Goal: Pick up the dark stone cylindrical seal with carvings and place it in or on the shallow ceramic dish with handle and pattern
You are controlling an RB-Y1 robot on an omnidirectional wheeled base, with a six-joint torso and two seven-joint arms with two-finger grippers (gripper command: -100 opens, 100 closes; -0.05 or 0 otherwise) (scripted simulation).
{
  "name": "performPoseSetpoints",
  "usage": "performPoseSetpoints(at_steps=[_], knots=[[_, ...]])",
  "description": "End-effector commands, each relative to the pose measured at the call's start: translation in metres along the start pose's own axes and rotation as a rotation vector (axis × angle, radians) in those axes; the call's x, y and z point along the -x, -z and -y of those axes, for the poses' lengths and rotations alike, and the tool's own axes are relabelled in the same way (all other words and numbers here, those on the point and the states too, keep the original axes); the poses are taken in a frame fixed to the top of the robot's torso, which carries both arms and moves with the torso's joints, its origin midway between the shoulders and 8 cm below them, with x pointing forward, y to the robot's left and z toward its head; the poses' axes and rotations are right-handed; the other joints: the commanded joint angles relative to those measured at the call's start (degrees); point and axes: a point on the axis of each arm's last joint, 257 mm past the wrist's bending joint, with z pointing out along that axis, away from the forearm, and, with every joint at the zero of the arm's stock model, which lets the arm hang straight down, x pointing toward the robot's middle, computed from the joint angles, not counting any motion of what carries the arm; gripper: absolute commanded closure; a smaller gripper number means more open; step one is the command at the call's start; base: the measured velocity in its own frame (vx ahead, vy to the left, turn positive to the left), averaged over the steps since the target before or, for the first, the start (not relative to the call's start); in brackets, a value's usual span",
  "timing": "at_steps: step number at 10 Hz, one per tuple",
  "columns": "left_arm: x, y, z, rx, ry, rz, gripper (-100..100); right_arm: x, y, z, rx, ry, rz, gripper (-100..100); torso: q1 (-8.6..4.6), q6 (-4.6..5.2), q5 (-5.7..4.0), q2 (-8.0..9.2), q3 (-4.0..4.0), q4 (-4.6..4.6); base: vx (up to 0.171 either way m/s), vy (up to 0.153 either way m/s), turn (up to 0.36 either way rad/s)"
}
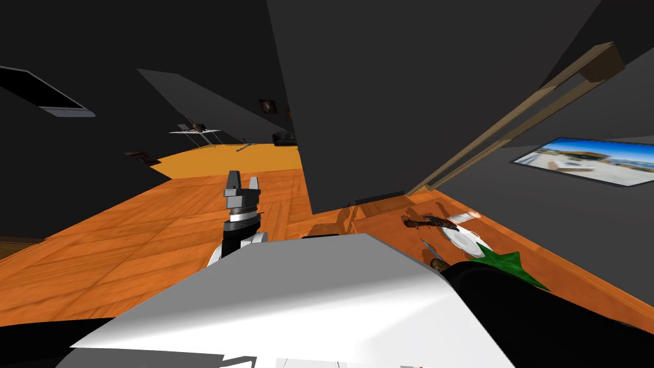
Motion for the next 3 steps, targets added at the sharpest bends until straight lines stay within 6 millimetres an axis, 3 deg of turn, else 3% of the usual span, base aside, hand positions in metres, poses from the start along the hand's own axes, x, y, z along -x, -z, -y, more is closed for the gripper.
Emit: performPoseSetpoints(at_steps=[1, 3], knots=[[0.0, 0.0, 0.0, 0.0, 0.0, 0.0, 0, 0.0, 0.0, 0.0, 0.0, 0.0, 0.0, 0, 0.0, 0.0, 0.0, 0.0, 0.0, 0.0, 0.0, 0.0, 0.0], [0.0, 0.0, 0.0, 0.0, 0.0, 0.0, 0, 0.0, 0.0, 0.0, 0.0, 0.0, 0.0, 0, 0.0, 0.0, 0.0, -0.01, 0.0, 0.0, 0.0, 0.0, 0.0]])
